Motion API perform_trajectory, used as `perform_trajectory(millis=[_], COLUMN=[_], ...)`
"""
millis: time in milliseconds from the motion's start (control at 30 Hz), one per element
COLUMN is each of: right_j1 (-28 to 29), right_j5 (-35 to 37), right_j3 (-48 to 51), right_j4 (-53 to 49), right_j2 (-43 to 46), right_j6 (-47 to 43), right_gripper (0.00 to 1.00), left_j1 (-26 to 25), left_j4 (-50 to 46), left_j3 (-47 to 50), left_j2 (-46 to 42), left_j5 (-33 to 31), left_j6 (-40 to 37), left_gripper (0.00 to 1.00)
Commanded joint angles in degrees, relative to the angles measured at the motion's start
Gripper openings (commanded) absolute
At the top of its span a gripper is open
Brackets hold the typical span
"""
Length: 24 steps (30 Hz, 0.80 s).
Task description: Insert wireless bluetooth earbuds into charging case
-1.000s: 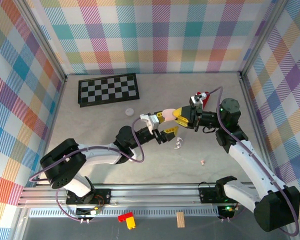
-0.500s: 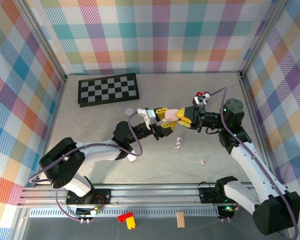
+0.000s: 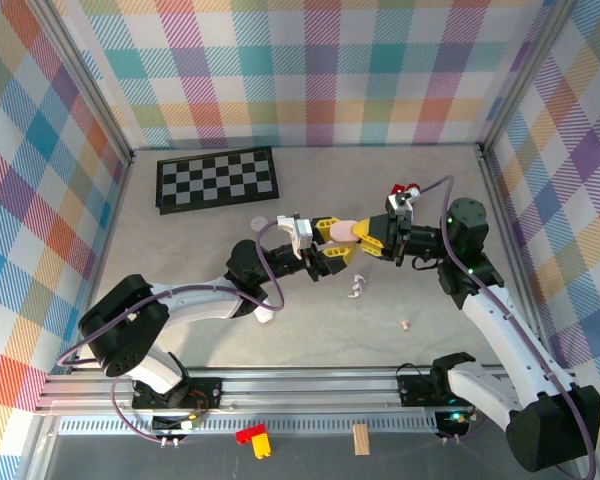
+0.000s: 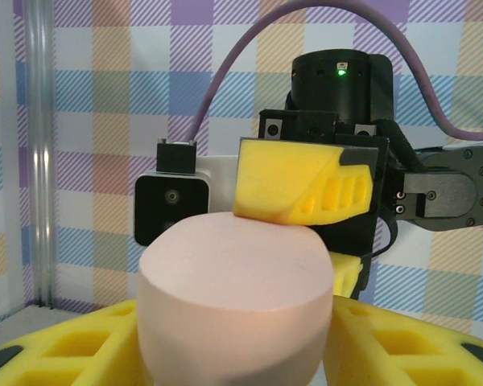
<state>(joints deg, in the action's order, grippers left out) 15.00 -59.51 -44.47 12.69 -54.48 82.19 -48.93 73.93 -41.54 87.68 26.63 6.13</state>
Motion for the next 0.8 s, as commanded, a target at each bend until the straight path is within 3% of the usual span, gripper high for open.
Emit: perform_trajectory(millis=[0,300,767], right_j1=[-0.27,-0.33,-0.33], right_j5=[-1.15,-0.94,-1.10], right_j3=[-1.14,-0.71,-0.60], right_j4=[0.82,1.37,3.90], right_j2=[0.25,-0.06,-0.63], right_j6=[-1.28,-1.33,2.04], right_gripper=[0.07,0.07,0.06], left_j1=[0.36,0.45,0.50], left_j4=[3.35,3.32,3.33], left_j3=[-2.22,-2.76,-3.02], left_j2=[-0.50,0.42,1.36], left_j5=[2.83,4.12,5.69], left_j6=[1.76,2.30,1.34], left_gripper=[0.50,0.43,0.43])
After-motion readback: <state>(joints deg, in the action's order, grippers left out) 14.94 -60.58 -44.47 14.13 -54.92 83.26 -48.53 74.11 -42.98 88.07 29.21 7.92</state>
